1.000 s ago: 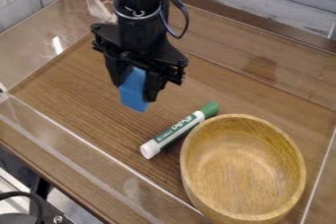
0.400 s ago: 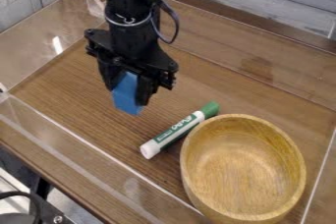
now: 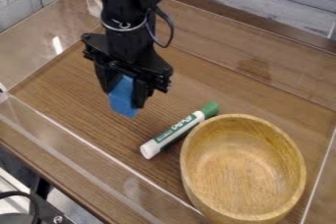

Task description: Remove the blue block from inside the brown bowl and put it on the table

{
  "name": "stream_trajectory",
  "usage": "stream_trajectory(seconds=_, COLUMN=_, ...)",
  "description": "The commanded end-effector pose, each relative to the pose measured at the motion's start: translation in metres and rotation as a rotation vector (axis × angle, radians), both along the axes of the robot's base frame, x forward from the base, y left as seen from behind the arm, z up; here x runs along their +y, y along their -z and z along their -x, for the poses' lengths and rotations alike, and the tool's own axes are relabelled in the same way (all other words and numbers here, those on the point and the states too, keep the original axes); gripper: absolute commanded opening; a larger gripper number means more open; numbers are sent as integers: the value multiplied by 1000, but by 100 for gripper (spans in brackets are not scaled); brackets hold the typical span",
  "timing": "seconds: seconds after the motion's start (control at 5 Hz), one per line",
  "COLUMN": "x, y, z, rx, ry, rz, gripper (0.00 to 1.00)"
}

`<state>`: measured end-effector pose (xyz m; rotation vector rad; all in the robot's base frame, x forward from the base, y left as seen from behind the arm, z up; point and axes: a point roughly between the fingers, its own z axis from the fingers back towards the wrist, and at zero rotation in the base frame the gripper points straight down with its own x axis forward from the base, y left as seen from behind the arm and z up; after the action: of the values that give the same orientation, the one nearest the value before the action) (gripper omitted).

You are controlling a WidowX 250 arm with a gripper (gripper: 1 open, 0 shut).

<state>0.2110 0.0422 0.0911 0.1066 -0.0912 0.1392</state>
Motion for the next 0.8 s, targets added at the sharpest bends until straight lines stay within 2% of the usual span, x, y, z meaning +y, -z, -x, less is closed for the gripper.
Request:
stream_trajectory(seconds=0.0, x=4, y=-3, z=-5, rx=-29, ry=2, rz=-12, gripper=0)
stream_trajectory(seconds=0.6, x=12, y=6, z=-7, rx=-25, ry=2, rz=-24, gripper=0)
